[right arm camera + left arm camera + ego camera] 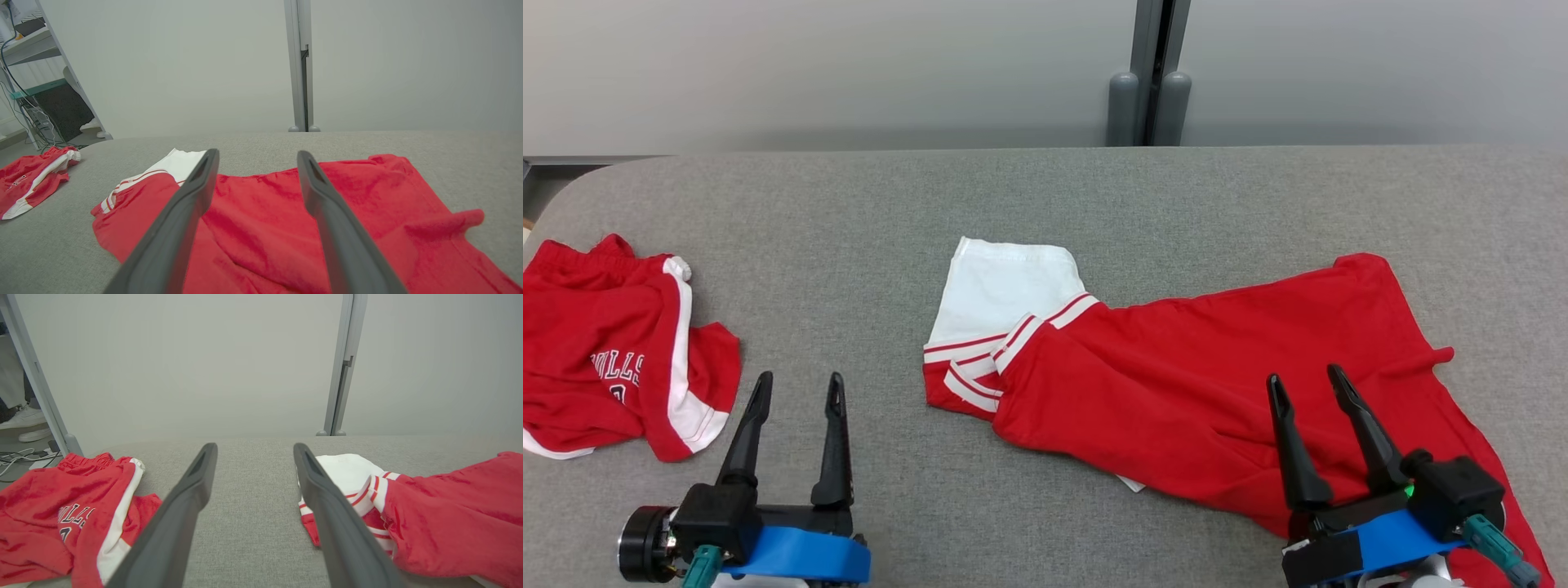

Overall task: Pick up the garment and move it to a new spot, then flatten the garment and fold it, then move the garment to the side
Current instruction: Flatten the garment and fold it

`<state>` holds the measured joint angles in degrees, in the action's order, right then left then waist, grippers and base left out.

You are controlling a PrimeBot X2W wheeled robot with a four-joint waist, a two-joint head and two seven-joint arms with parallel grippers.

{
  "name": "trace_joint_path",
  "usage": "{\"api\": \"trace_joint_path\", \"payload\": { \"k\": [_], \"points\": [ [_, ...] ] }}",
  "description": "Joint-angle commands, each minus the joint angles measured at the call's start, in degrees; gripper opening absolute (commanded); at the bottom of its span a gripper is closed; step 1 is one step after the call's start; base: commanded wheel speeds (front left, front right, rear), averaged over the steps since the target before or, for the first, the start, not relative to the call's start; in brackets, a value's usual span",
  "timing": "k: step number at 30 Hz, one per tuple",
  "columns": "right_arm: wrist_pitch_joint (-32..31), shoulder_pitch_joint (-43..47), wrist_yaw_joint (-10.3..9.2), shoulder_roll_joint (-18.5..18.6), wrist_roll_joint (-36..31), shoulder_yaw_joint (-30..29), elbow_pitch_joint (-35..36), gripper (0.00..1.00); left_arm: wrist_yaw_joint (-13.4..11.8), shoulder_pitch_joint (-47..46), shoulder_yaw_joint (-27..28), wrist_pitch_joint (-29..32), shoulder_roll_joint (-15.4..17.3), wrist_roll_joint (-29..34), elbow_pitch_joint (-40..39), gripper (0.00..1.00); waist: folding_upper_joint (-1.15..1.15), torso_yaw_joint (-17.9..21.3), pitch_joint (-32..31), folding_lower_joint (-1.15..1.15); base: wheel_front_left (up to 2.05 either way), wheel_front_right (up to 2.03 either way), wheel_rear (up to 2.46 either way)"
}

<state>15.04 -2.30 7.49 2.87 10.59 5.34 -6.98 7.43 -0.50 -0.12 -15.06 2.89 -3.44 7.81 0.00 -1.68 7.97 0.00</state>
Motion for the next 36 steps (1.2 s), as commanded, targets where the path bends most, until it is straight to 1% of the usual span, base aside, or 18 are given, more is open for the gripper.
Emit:
{"api": "trace_joint_path", "payload": {
  "k": [1, 4, 9, 14, 19, 27, 35, 36],
  "points": [
    [0.19, -0.81, 0.01, 0.04, 0.33, 0.05, -0.09, 1.00, 0.06, -1.13, -0.65, -0.17, -0.01, -0.12, 0.26, 1.00, 0.00, 0.14, 0.13, 0.00, 0.00, 0.00, 0.00],
    [0.19, -1.34, 0.01, 0.04, 0.08, 0.04, -0.16, 1.00, 0.06, -1.55, -2.63, -0.16, 0.00, -0.66, 1.16, 1.00, 0.00, 0.51, 0.44, 0.00, 0.00, 0.00, 0.00],
    [0.19, -2.25, 0.01, 0.04, -0.19, 0.44, -0.14, 1.00, 0.06, -3.44, -7.89, -0.17, 0.75, -2.00, 3.97, 1.00, 0.00, 1.48, 0.94, 0.00, 0.00, 0.00, 0.00],
    [0.19, -2.19, 0.01, 0.04, 0.14, 0.59, 0.00, 1.00, 0.06, -5.35, -14.40, -0.17, 1.66, -4.65, 8.85, 1.00, 0.00, 2.71, 1.40, 0.00, 0.00, 0.00, 0.00],
    [0.19, -2.03, 0.01, 0.03, 0.40, 0.50, 0.08, 1.00, 0.06, -6.34, -18.96, -0.17, 2.22, -7.19, 13.04, 1.00, 0.00, 3.94, 1.89, 0.00, 0.00, 0.00, 0.00],
    [0.19, -2.62, 0.01, 0.03, 0.70, 0.65, 0.17, 1.00, 0.06, -8.06, -21.53, -0.17, 2.21, -11.16, 19.95, 1.00, 0.00, 5.71, 2.66, 0.00, 0.00, 0.00, 0.00],
    [0.19, -2.81, 0.01, 0.03, 0.73, 0.74, 0.22, 1.00, 0.07, -11.05, -23.32, -0.17, 1.53, -13.53, 23.70, 1.00, 0.00, 6.74, 3.38, 0.00, 0.00, 0.00, 0.00],
    [0.19, -2.82, 0.01, 0.03, 0.78, 0.68, 0.28, 1.00, 0.07, -11.47, -23.64, -0.17, 1.48, -13.90, 24.18, 0.92, 0.00, 6.76, 3.47, 0.00, 0.00, 0.00, 0.00]
  ]
}}
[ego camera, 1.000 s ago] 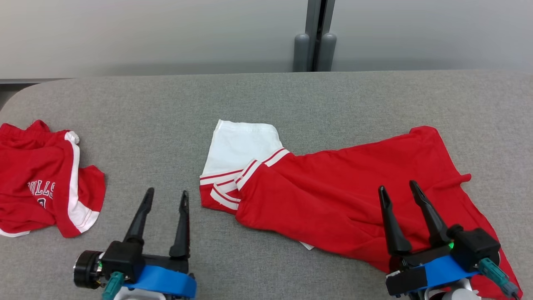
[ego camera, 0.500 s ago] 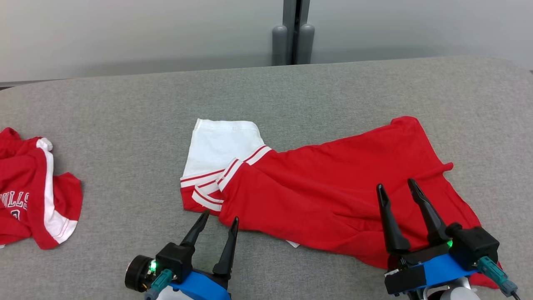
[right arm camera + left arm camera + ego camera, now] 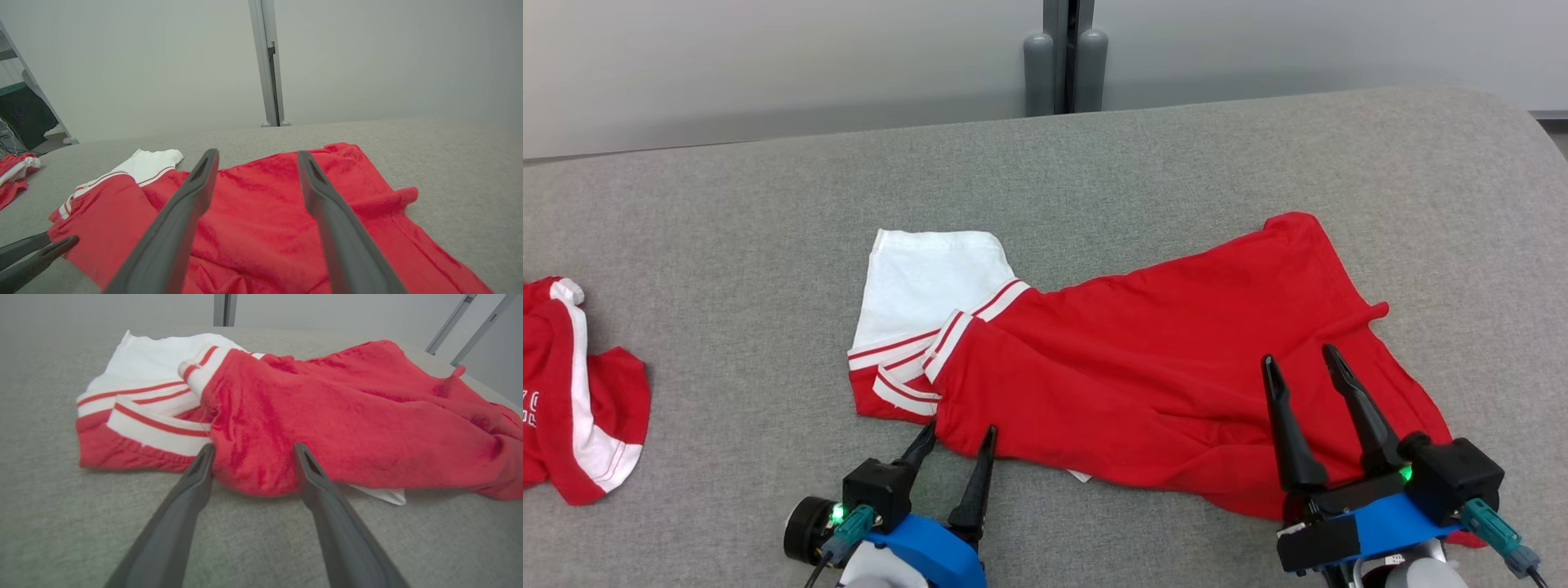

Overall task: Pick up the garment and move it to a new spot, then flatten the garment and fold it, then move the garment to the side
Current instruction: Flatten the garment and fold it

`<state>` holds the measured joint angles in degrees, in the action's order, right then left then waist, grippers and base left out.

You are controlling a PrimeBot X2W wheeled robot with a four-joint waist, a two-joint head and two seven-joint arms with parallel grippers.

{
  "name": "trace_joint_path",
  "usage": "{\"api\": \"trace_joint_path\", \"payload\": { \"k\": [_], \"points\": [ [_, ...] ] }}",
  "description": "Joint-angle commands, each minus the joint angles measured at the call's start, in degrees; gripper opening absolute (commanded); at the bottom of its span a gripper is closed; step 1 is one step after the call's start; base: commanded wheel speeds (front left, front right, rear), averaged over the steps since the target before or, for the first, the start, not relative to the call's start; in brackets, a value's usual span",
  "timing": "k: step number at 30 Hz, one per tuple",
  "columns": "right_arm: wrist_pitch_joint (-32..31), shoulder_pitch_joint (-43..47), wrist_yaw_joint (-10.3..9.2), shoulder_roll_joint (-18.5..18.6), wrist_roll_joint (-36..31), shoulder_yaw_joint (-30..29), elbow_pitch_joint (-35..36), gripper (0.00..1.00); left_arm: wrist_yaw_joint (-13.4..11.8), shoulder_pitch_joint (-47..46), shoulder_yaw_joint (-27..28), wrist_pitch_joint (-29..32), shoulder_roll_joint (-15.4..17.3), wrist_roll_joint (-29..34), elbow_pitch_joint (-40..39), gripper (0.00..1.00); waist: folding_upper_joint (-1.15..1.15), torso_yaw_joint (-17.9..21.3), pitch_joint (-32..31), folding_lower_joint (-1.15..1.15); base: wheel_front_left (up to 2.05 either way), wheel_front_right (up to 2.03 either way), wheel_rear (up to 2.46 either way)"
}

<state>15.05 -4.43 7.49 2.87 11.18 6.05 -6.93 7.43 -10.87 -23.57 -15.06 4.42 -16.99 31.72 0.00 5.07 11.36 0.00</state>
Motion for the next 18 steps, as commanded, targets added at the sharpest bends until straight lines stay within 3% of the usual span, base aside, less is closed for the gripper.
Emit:
{"api": "trace_joint_path", "payload": {
  "k": [1, 2, 3, 10, 18],
  "points": [
    [0.18, -0.71, 0.01, 0.03, 0.20, -0.09, 0.29, 1.00, 0.07, -1.59, -0.79, -0.17, -0.10, -0.84, 0.83, 0.49, 0.00, 0.01, 0.16, 0.00, 0.00, 0.00, 0.00],
    [0.18, -0.73, 0.01, 0.03, 0.21, -0.18, 0.31, 1.00, 0.07, -2.27, -1.39, -0.17, -0.24, -1.10, 1.17, 0.20, 0.00, 0.00, 0.24, 0.00, 0.00, 0.00, 0.00],
    [0.18, -0.74, 0.01, 0.03, 0.20, -0.28, 0.35, 1.00, 0.07, -2.97, -1.58, -0.17, -0.31, -1.34, 1.28, 0.00, 0.00, -0.06, 0.28, 0.00, 0.00, 0.00, 0.00],
    [0.18, 0.12, 0.01, 0.03, 0.22, -1.42, 0.34, 1.00, 0.06, -3.45, 0.25, -0.17, -0.24, -2.74, -0.41, 0.00, 0.00, -1.09, -0.52, 0.00, 0.00, 0.00, 0.00],
    [0.18, 1.99, 0.01, 0.02, 0.67, -2.63, 0.15, 1.00, 0.05, 2.91, 7.71, -0.18, 1.95, -1.02, -10.71, 0.00, 0.00, -4.59, -2.62, 0.00, 0.00, 0.00, 0.00]
  ]
}}
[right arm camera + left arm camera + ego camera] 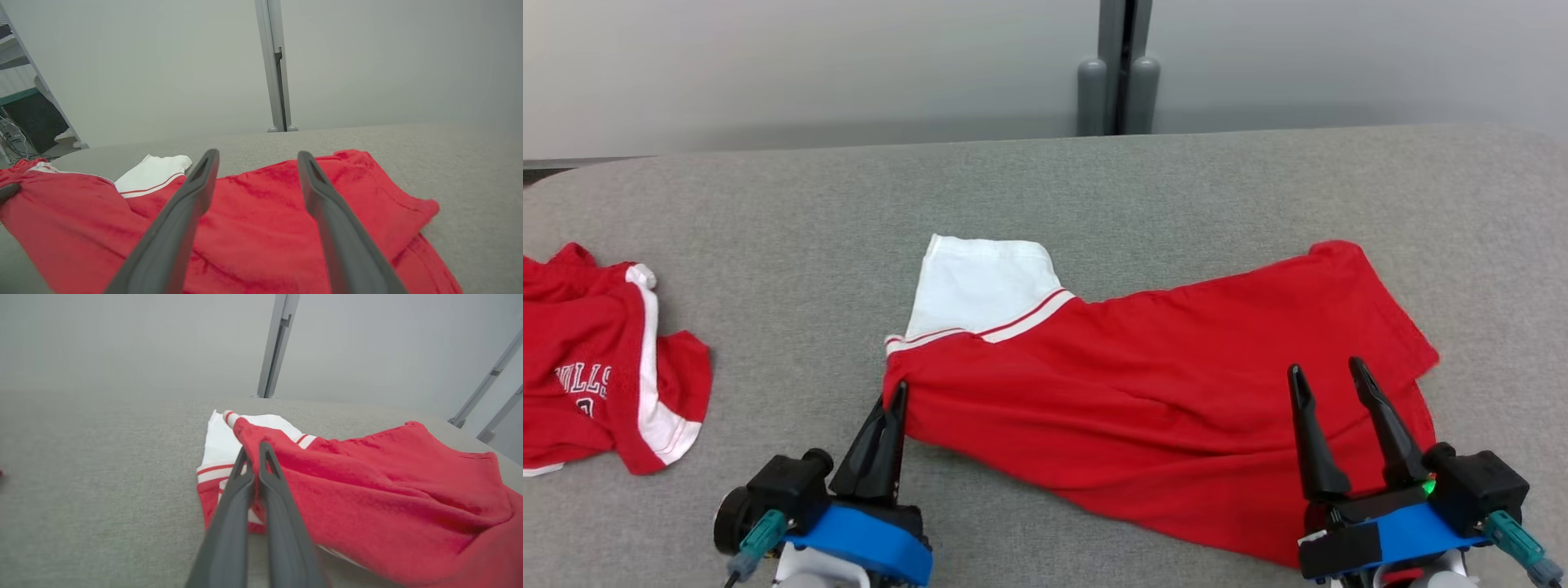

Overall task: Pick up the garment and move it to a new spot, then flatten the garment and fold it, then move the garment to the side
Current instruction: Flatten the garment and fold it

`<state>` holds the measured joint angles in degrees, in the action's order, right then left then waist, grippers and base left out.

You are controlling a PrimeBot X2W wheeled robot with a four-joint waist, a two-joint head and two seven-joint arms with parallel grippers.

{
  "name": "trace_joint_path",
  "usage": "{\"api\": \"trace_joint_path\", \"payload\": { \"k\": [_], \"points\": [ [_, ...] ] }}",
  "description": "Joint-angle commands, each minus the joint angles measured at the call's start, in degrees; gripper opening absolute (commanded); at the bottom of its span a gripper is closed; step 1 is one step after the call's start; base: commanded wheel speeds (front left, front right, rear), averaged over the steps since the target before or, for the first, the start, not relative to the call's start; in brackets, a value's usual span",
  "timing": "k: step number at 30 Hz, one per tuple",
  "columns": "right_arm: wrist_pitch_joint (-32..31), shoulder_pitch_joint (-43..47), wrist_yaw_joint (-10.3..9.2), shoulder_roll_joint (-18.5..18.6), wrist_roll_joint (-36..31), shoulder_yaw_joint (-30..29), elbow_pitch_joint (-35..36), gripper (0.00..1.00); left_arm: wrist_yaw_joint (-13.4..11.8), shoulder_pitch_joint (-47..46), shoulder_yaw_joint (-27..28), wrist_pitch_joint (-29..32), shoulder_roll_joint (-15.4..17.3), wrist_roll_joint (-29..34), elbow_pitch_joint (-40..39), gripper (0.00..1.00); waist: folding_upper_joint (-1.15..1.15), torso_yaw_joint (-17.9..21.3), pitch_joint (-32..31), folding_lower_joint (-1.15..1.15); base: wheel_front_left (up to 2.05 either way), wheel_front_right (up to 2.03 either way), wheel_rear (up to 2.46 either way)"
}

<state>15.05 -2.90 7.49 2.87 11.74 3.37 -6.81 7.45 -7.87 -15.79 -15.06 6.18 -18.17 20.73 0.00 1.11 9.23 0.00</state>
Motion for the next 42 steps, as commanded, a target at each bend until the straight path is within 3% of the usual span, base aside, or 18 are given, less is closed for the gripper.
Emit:
{"api": "trace_joint_path", "payload": {
  "k": [1, 10, 19, 29, 42],
  "points": [
    [0.18, 0.70, 0.01, 0.03, 0.09, -0.05, -0.04, 1.00, 0.03, 0.93, 0.78, -0.17, 0.47, 0.47, -1.18, 0.00, 0.00, -1.22, -0.68, 0.00, 0.00, 0.00, 0.00],
    [0.18, 1.35, 0.01, 0.04, 0.08, -0.86, -0.57, 1.00, 0.03, 9.55, 6.45, -0.17, 1.82, 3.40, -11.48, 0.00, 0.00, -4.96, -1.30, 0.00, 0.00, 0.00, 0.00],
    [0.18, 0.08, 0.01, 0.03, -0.23, -0.79, -1.09, 1.00, 0.03, 10.39, 3.30, -0.17, 1.83, 4.82, -13.66, 0.00, 0.00, -5.56, -0.15, 0.00, 0.00, 0.00, 0.00],
    [0.18, -1.93, 0.01, 0.04, -0.89, -0.48, -1.73, 1.00, 0.03, -0.66, -11.13, -0.17, 1.49, 4.44, -10.74, 0.00, 0.00, -1.84, 2.49, 0.00, 0.00, 0.00, 0.00],
    [0.18, -2.38, 0.01, 0.03, -0.78, -0.14, -2.34, 1.00, 0.03, -13.26, -27.85, -0.17, -0.84, 0.32, 8.49, 0.00, 0.00, 2.64, 3.63, 0.00, 0.00, 0.00, 0.00]
  ]
}}
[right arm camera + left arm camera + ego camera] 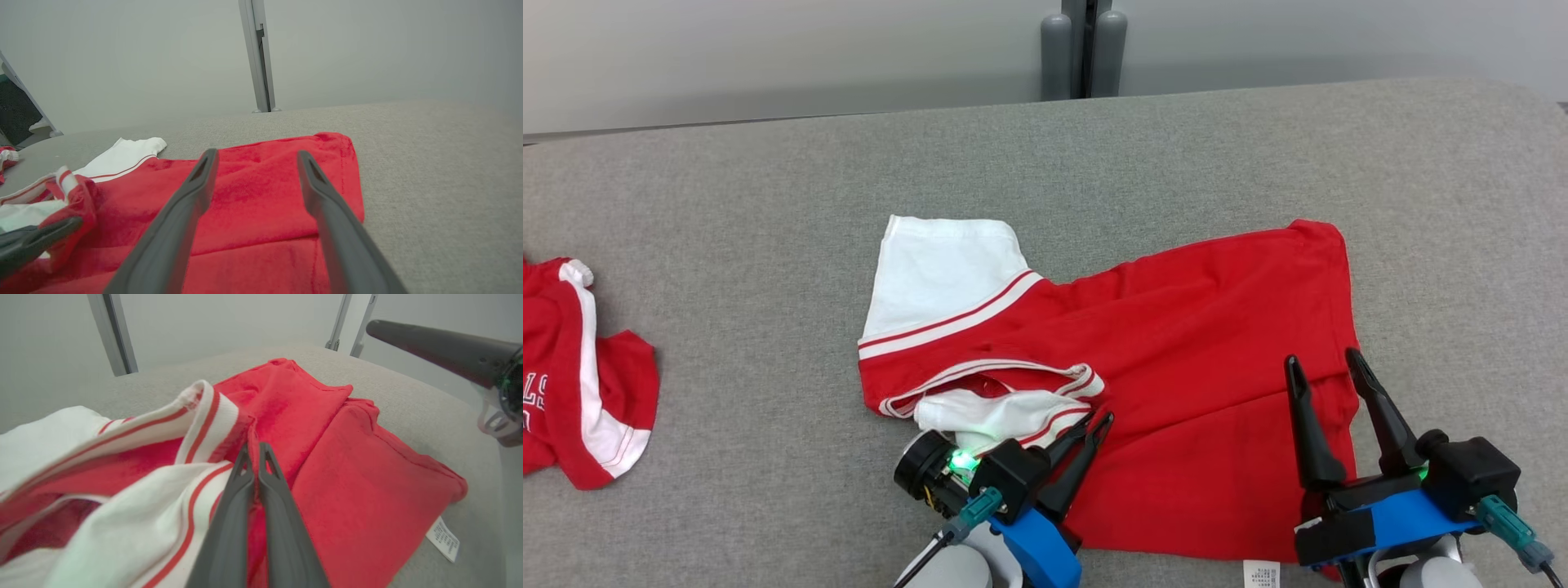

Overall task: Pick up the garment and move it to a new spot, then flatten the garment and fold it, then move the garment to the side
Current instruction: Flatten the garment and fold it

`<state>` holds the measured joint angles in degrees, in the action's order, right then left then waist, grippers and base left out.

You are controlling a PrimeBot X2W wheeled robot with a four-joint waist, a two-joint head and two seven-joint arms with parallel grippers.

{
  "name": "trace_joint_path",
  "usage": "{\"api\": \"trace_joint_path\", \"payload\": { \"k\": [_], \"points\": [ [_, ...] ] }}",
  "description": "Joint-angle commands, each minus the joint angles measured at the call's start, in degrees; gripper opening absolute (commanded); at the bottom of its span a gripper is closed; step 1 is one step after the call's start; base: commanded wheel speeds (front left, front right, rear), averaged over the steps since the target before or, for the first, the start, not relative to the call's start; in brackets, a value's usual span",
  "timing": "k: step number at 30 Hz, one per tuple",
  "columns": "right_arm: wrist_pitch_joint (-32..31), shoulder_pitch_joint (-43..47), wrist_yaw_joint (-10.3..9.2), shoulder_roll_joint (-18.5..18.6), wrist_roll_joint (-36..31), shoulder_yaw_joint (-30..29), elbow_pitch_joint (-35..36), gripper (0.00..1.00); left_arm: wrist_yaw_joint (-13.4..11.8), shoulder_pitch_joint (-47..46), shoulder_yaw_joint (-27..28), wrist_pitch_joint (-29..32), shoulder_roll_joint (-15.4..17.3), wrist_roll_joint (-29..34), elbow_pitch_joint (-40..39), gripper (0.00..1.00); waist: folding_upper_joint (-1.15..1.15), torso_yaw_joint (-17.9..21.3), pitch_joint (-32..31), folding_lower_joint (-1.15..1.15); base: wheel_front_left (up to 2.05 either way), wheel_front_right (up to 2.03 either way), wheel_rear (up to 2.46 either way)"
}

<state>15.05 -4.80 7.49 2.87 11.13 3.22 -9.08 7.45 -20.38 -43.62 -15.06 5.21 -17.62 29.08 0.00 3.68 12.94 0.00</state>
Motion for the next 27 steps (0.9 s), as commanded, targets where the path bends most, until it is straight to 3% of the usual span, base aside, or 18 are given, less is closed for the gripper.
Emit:
{"api": "trace_joint_path", "payload": {
  "k": [1, 2, 3, 13, 18, 27],
  "points": [
    [0.18, -0.43, 0.01, 0.03, -0.18, 0.01, -0.12, 1.00, 0.03, -1.52, -0.60, -0.17, -0.19, -0.47, 0.92, 0.42, 0.00, 0.11, -0.12, 0.00, 0.00, 0.00, 0.00],
    [0.18, -0.45, 0.01, 0.02, -0.17, -0.03, -0.23, 1.00, 0.03, -2.04, -0.90, -0.17, -0.47, -0.59, 1.45, 0.81, 0.00, 0.11, -0.17, 0.00, 0.00, 0.00, 0.00],
    [0.18, -0.43, 0.01, 0.03, -0.18, -0.16, -0.30, 1.00, 0.03, -2.11, -1.06, -0.17, -0.67, -0.77, 1.64, 1.00, 0.00, 0.01, -0.30, 0.00, 0.00, 0.00, 0.00],
    [0.18, 1.42, 0.01, 0.03, 0.13, -1.03, -1.03, 1.00, -0.25, 4.40, 10.47, -0.17, 0.77, 1.40, -7.95, 1.00, 0.00, -3.00, -3.35, 0.00, 0.00, 0.00, 0.00],
    [0.18, 1.88, 0.01, 0.04, 0.40, -0.44, -1.31, 1.00, -0.26, 8.05, 15.51, -0.17, 2.07, 3.05, -9.04, 1.00, 0.00, -3.90, -4.32, 0.00, 0.00, 0.00, 0.00],
    [0.18, 1.46, 0.01, 0.03, 0.26, -0.62, -0.91, 1.00, -0.01, 11.11, 17.09, -0.17, 2.65, 3.97, -6.95, 1.00, 0.00, -3.97, -3.68, 0.00, 0.00, 0.00, 0.00]
  ]
}}
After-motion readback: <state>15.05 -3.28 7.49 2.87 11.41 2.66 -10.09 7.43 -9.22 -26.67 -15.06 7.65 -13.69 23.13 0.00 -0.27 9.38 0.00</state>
